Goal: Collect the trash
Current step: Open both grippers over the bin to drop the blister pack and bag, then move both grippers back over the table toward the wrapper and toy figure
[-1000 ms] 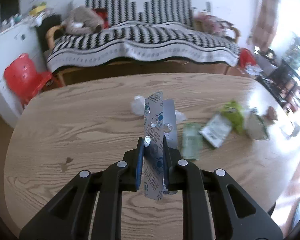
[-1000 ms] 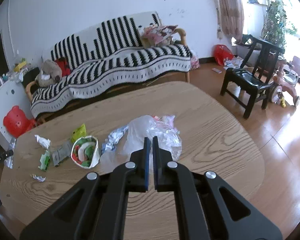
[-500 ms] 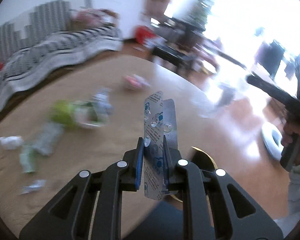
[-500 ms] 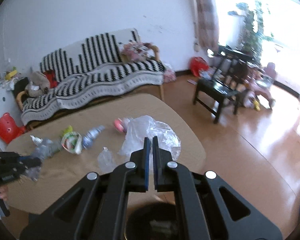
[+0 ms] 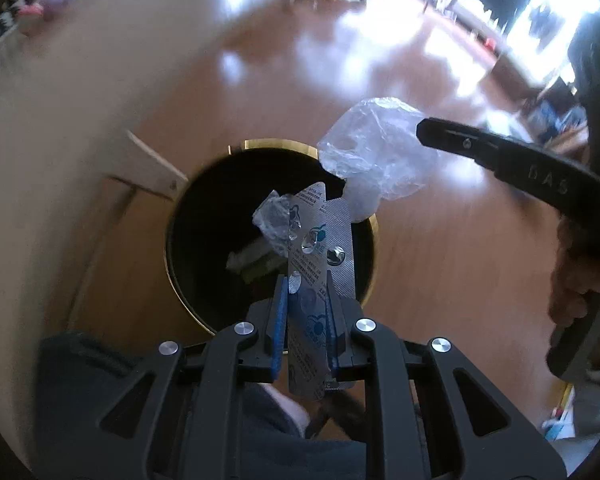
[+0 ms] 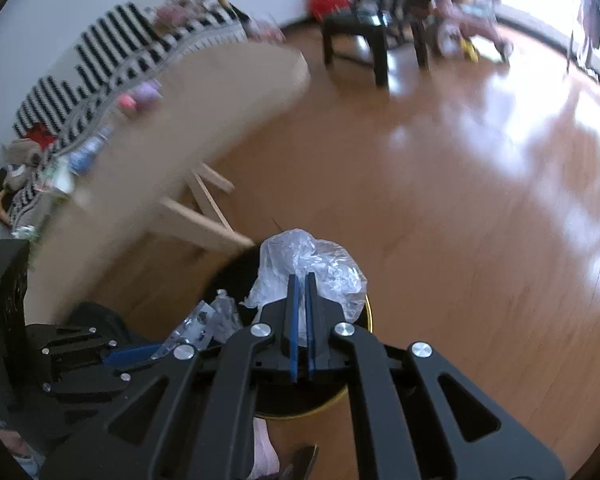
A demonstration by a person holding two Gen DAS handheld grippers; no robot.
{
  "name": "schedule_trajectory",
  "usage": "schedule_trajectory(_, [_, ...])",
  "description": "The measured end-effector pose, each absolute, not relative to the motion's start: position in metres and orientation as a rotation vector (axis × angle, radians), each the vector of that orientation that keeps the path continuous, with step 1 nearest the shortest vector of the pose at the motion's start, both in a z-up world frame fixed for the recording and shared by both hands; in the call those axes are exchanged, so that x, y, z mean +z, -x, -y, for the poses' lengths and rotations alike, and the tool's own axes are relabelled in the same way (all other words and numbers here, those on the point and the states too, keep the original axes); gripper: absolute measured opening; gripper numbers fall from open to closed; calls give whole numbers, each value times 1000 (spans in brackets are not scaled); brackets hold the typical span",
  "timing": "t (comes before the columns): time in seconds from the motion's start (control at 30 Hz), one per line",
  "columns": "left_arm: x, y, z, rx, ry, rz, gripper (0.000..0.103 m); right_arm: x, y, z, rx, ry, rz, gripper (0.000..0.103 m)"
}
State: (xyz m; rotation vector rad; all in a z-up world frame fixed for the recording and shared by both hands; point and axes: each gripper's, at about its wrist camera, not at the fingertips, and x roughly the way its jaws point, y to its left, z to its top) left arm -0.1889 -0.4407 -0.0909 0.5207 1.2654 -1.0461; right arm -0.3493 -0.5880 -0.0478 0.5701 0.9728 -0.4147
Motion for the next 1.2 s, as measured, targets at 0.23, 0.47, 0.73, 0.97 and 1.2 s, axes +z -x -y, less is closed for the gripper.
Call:
schedule_trajectory(0.23, [-128,172,453,-1001,-531,-1343,16,-85,342,592,-399,-626,-1040,4])
schedule_trajectory(0.47, [-133,171,456,-973,-526,-1351,16,-89,335,596,-384,-641,-1051,4])
schedule_trajectory(0.73, [-102,186,452,-960,-453,-1247,97,-56,348,615,-433,-678,-944,96])
schedule_trajectory(0.97, [-33,199,426,-1008,-367,-1088,97,0,347,616,-438,-576,-765,97])
schedule_trajectory(1.2, [25,142,306,-671,-186,-933,97,19,276,567,-300,-414,-750,97])
